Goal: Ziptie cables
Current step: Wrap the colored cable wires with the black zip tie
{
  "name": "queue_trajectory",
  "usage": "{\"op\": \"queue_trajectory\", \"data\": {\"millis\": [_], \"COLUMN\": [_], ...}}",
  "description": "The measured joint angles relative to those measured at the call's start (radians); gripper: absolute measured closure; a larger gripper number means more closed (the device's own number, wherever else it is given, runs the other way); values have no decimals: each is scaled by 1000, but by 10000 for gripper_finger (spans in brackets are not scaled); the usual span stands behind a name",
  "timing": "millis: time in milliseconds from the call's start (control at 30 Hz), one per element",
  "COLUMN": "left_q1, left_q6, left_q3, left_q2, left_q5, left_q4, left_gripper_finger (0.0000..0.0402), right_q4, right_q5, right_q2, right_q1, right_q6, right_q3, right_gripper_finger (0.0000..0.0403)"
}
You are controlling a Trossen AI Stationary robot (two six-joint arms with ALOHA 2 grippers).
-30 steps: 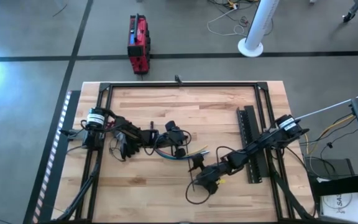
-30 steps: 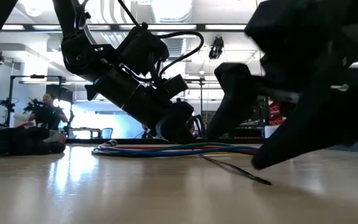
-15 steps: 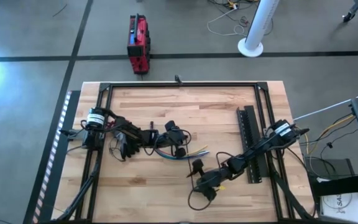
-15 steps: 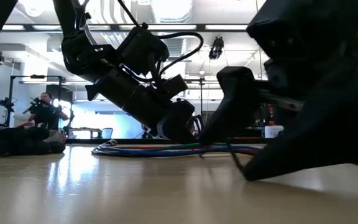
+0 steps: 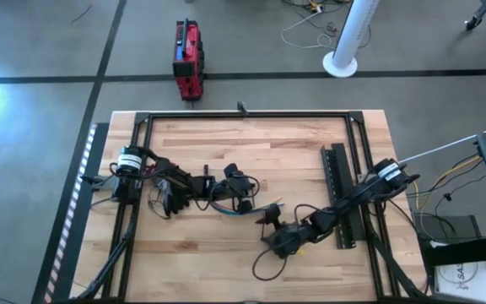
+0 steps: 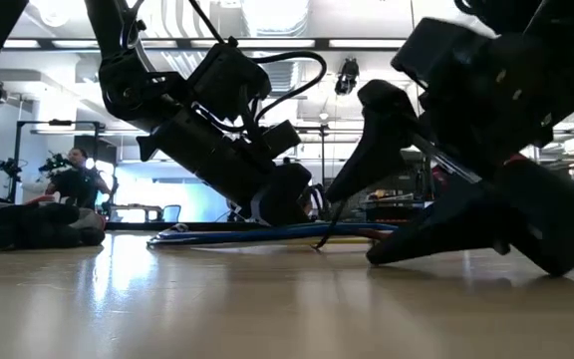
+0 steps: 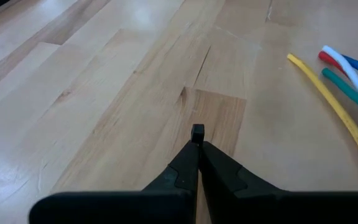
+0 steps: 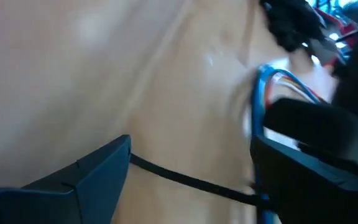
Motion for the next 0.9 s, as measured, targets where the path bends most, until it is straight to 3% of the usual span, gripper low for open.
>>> {"op": "queue_trajectory", "data": {"millis": [367,500,667,900], "left_q1": [-2,-3,-4,-4], "left_q6": [0,0,0,0], "left_q3": [0,0,0,0], "left_q2": [0,0,0,0], "left_q5": [3,3,3,3], "left_q4": [-5,-6,-7,-6], "left_gripper_finger": [402,402,402,402], "right_q4": [-148,-131,-48,79], "right_q5": [58,27,-107,-114], "right_q2": [-74,-80,-81,-81], "right_q1": [-57,-63,-65,-76], "right_q6": [-135,-184,-193,-183], "right_q3": [-4,-3,-3,-2], "right_gripper_finger": [80,80,82,82]}}
